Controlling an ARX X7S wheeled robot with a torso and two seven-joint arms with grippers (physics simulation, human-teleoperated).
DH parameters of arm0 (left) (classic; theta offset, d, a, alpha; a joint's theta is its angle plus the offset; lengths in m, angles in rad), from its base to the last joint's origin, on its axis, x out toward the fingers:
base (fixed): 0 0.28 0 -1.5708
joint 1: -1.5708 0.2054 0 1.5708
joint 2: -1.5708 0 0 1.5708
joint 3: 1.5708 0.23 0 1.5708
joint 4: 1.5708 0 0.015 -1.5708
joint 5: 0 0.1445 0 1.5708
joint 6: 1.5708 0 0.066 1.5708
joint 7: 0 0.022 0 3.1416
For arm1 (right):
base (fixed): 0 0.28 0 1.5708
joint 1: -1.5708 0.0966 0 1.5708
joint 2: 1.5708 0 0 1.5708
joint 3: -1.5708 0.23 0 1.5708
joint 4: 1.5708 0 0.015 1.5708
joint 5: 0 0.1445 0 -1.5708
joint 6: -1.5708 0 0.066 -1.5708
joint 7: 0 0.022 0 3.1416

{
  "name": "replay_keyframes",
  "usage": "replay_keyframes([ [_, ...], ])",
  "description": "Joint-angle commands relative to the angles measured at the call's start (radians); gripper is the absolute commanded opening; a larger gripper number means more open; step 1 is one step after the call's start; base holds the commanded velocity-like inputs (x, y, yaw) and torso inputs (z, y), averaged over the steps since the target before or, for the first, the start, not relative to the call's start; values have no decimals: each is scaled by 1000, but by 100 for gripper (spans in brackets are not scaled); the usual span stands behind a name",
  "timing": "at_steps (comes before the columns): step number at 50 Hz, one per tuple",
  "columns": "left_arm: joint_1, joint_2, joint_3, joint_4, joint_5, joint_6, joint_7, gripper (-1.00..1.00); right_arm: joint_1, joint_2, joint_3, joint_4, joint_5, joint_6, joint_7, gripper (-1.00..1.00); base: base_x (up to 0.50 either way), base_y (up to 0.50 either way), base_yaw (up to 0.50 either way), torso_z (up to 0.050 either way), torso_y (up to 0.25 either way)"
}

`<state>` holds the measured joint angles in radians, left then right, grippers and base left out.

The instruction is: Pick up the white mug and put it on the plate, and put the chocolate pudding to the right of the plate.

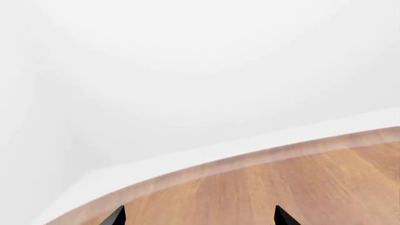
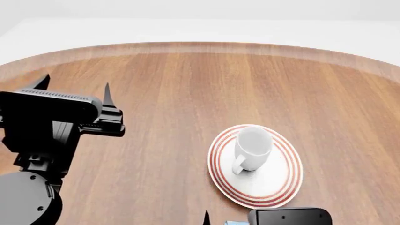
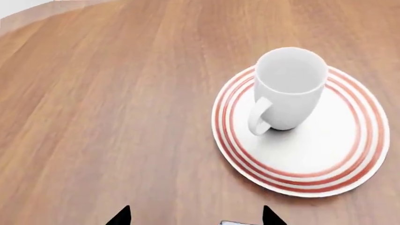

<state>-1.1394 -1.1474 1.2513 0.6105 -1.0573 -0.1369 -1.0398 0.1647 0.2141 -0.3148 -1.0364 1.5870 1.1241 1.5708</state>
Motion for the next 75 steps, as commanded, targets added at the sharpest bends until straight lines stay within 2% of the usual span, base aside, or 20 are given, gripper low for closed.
replay_keyframes([
  [1,22,28,-21,-10,18,5,22,100,-30,-22,19,32,-17,0,0,100,0,0,0,0,0],
  [28,51,48,-16,-42,28,20,32,100,-39,17,53,78,-23,-41,-3,100,0,0,0,0,0],
  [34,53,55,-15,-46,28,17,33,100,-47,44,81,98,-49,-52,-39,100,0,0,0,0,0],
  [75,93,56,-22,-67,17,54,40,100,-139,49,49,172,-195,-84,-179,100,0,0,0,0,0],
])
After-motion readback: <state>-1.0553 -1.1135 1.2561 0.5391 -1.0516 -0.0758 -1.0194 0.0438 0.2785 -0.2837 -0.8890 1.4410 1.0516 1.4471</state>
